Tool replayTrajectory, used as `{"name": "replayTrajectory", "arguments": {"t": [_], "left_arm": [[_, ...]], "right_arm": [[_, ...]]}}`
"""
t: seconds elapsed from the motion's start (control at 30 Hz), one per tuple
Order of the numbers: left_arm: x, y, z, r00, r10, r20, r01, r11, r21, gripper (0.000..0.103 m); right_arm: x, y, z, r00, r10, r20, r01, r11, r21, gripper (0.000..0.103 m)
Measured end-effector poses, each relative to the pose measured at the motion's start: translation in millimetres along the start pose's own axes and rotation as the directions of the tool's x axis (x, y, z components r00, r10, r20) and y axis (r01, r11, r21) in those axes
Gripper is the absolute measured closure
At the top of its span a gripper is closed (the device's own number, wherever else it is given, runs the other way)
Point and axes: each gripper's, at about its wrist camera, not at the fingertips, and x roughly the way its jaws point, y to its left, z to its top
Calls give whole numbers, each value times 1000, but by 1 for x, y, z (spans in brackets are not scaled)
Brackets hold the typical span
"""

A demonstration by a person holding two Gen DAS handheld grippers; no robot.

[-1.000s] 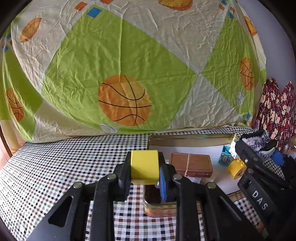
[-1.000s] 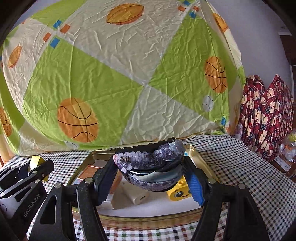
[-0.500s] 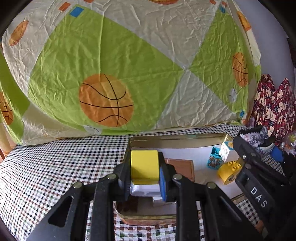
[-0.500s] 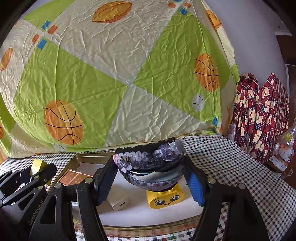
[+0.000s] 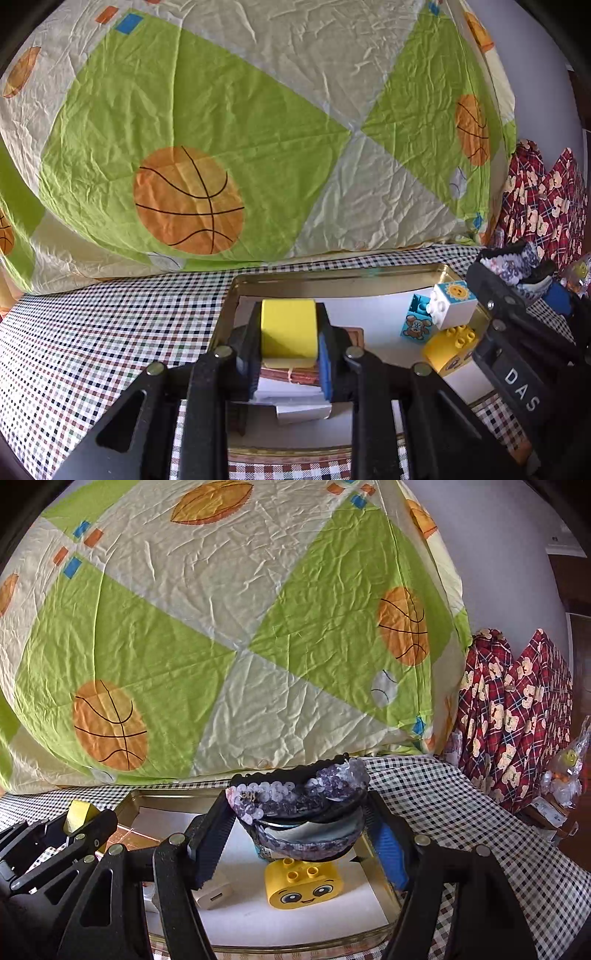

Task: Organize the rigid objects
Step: 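Lower the cube onto the brown frame while the right tool lowers the shoe into the tray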

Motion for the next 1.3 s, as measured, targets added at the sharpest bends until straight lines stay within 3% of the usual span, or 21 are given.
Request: {"name": "replayTrajectory", "arguments": {"t": [1.0, 1.23, 1.3], "left_arm": [[23, -12, 3, 999, -15, -36, 15, 1000, -15, 80], [33, -21, 8, 999, -18, -49, 18, 1000, 2, 80], [43, -27, 8, 996, -22, -89, 24, 999, 25, 80]], "right_arm": [[18, -2, 2, 1000, -14, 0, 14, 998, -66, 31], [37, -1, 3, 999, -4, -44, 2, 998, -61, 30], [47, 0, 3, 997, 10, -79, -14, 998, -56, 30]]}}
